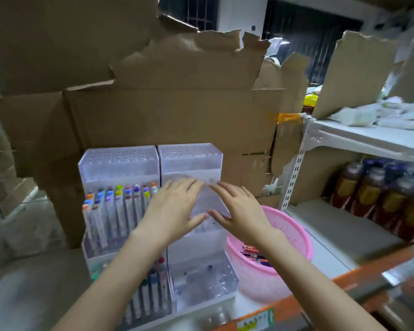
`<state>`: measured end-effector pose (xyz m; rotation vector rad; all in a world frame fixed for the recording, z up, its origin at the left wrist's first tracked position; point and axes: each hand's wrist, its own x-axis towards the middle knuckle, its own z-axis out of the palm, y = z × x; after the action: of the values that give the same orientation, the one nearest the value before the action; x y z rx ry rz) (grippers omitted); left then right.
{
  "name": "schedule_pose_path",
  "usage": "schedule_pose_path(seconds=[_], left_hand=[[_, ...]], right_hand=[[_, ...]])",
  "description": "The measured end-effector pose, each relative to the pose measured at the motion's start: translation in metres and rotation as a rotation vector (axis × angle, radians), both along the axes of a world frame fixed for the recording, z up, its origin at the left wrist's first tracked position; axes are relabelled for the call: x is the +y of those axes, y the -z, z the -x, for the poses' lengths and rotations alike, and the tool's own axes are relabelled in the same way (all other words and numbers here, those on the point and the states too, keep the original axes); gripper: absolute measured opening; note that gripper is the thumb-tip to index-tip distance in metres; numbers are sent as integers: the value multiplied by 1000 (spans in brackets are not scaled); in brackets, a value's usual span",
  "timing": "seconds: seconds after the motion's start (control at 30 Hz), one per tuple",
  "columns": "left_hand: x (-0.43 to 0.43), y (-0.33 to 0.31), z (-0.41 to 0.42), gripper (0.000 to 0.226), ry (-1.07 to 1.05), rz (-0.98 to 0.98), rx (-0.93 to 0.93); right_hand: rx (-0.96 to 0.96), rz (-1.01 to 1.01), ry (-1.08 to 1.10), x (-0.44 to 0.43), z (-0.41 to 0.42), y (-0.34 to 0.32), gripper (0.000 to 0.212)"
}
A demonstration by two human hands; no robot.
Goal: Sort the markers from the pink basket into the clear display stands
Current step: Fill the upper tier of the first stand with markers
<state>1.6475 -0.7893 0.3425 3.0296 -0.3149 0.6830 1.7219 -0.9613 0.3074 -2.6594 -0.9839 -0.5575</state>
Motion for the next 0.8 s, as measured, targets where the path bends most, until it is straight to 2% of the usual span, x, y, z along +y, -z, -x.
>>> schedule_pose_path(seconds=[0.23,0.43,0.57,0.7,0.8], left_hand=[[-83,21,-43,69,80,84,55],[-132,63,-78,64,109,112,163],[-151,98,-97,54,21,153,390],[-160,126,-108,42,-127,157,633],[-163,135,-113,40,-234,123,711]], right_hand=[[90,84,68,-81,-37,30,74],[232,137,69,-125,-63,79,59],[339,196,69,-138,-83,102,58],[468,166,75,-139,-99,119,50],[518,148,71,-136,-111,128,45]])
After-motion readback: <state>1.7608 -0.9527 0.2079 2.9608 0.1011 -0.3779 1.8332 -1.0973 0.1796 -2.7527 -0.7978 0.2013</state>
